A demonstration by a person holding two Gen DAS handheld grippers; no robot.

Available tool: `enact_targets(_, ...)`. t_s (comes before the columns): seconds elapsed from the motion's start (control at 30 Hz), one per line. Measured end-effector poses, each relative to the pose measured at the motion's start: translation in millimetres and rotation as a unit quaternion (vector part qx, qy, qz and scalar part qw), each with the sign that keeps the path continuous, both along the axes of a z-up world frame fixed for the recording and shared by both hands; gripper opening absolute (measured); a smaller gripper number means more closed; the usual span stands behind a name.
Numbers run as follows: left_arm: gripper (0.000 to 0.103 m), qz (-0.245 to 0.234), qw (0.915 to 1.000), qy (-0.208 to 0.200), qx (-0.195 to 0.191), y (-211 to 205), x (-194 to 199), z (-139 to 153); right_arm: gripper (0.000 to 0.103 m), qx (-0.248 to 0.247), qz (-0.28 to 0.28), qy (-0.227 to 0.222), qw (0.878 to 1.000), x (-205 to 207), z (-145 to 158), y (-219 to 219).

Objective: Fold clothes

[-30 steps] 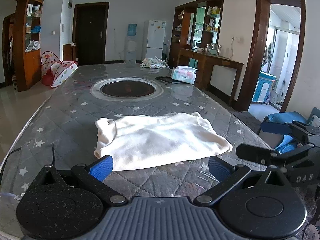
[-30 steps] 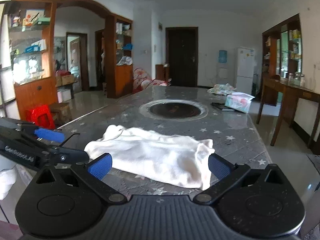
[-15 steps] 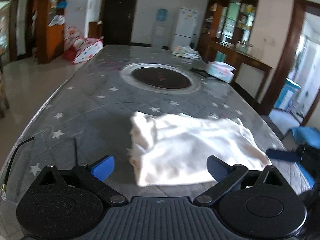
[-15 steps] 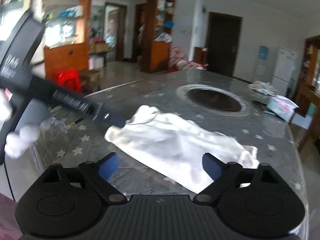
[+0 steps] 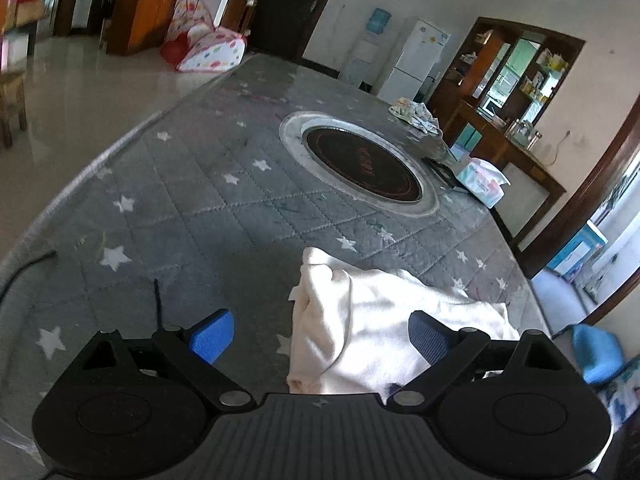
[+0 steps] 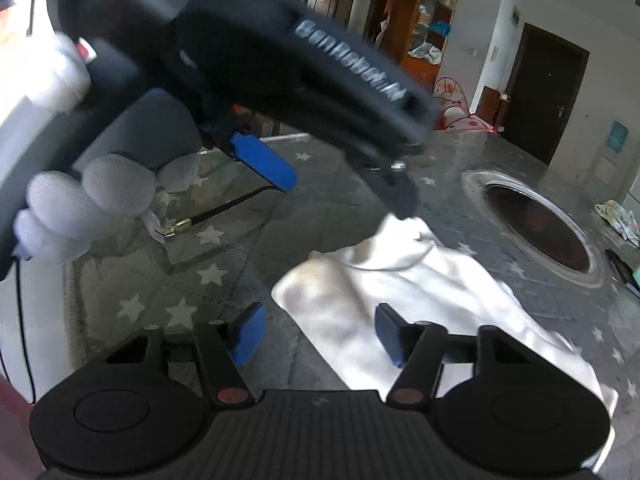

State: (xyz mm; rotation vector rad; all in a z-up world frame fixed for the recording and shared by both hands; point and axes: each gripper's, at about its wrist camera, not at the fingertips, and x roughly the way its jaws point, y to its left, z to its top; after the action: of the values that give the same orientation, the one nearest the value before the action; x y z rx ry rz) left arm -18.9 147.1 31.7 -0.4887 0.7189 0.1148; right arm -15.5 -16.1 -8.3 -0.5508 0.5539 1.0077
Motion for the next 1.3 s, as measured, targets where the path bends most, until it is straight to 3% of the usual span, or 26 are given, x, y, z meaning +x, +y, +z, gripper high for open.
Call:
enact_targets(0.07,0.096,0.003,0.9999,0.004,-0.014,3,4,-3,0.049,-0.007,-0.003,0.0,1.0,4,-4,7)
enact_targets(0.23,0.096,0.01,0.9986,0.013,-0.05,7,11,-11,0.015,0.027,-0.018,0.034,0.999,19,1,-2)
enact_targets(0.43,0.096,0.02,0.9944,0.028,-0.1,9,17,-22,0.009,0.096,-0.043,0.097,0.99,38,18,-27)
enact_targets(0.57,0.095,0.029,0.9898,0.034,-0.136,11,20,-30,0.008,0.126,-0.047,0.115,0.984,44,28,-39)
enact_targets(0.63,0.086,0.031,0.9871,0.035,-0.153,12,22,-34,0.005,0.137,-0.047,0.119,0.982,45,32,-44)
enact_targets(0.77,0.073,0.037,0.9809,0.037,-0.188,13,26,-43,0.005,0.143,-0.044,0.12,0.981,47,35,-46)
enact_targets(0.83,0.052,0.04,0.9774,0.039,-0.204,14,28,-47,0.005,0.14,-0.043,0.126,0.981,46,32,-47)
enact_targets(0.93,0.038,0.053,0.9756,0.042,-0.209,19,26,-53,0.008,0.139,-0.05,0.129,0.981,46,28,-52)
enact_targets(1.03,0.037,0.056,0.9758,0.04,-0.208,21,23,-54,0.015,0.135,-0.071,0.117,0.981,49,26,-65)
enact_targets(1.13,0.037,0.051,0.9812,0.036,-0.183,18,23,-51,0.023,0.129,-0.101,0.109,0.981,58,24,-82)
enact_targets(1.2,0.037,0.046,0.9845,0.032,-0.166,14,23,-49,0.035,0.126,-0.124,0.103,0.979,63,24,-95)
enact_targets(1.3,0.023,0.032,0.9902,0.028,-0.133,6,24,-48,0.042,0.122,-0.169,0.083,0.974,74,21,-119)
